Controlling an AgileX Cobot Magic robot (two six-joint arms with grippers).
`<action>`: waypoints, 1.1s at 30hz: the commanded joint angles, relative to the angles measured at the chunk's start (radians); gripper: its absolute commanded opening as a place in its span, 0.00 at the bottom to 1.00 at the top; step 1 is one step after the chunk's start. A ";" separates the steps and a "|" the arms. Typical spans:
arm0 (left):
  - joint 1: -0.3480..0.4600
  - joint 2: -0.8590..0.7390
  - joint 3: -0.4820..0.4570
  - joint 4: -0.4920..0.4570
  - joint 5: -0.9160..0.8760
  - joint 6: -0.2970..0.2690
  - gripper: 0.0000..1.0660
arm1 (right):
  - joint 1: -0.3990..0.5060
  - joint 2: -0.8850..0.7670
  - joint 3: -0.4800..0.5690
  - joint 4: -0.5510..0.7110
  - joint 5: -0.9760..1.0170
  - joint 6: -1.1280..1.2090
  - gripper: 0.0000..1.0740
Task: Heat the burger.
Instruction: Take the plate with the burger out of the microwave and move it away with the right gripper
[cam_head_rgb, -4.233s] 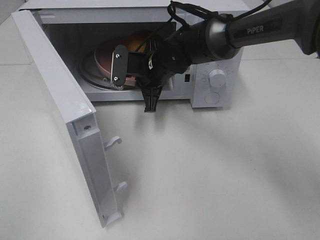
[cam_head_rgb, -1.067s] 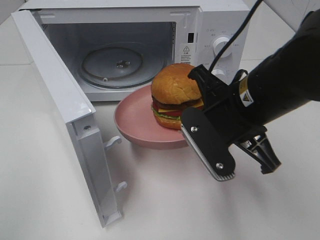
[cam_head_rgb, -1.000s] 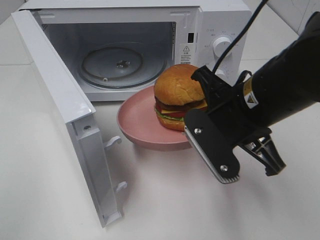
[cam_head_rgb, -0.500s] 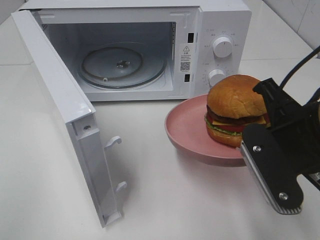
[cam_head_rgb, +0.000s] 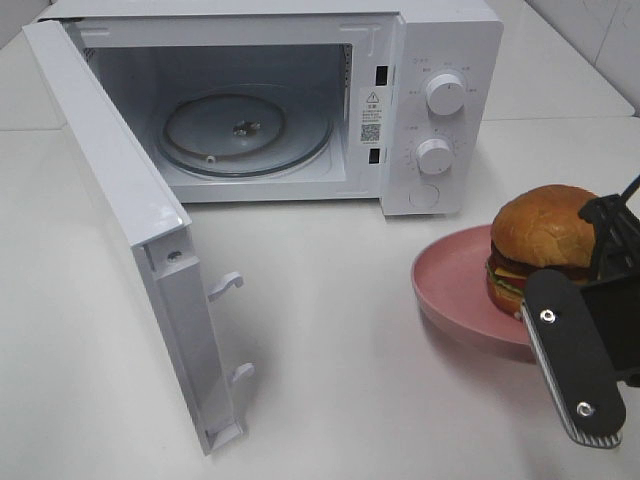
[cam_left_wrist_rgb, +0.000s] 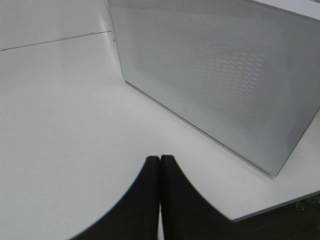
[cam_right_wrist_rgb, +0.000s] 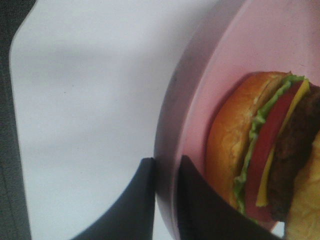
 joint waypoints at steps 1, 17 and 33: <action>0.003 -0.005 0.005 -0.007 -0.013 -0.004 0.00 | 0.000 -0.013 0.028 -0.079 -0.027 0.078 0.00; 0.000 -0.006 0.005 -0.007 -0.013 -0.004 0.00 | -0.172 0.032 0.068 -0.281 -0.177 0.325 0.00; 0.000 -0.006 0.005 -0.007 -0.013 -0.004 0.00 | -0.308 0.256 0.067 -0.443 -0.366 0.499 0.00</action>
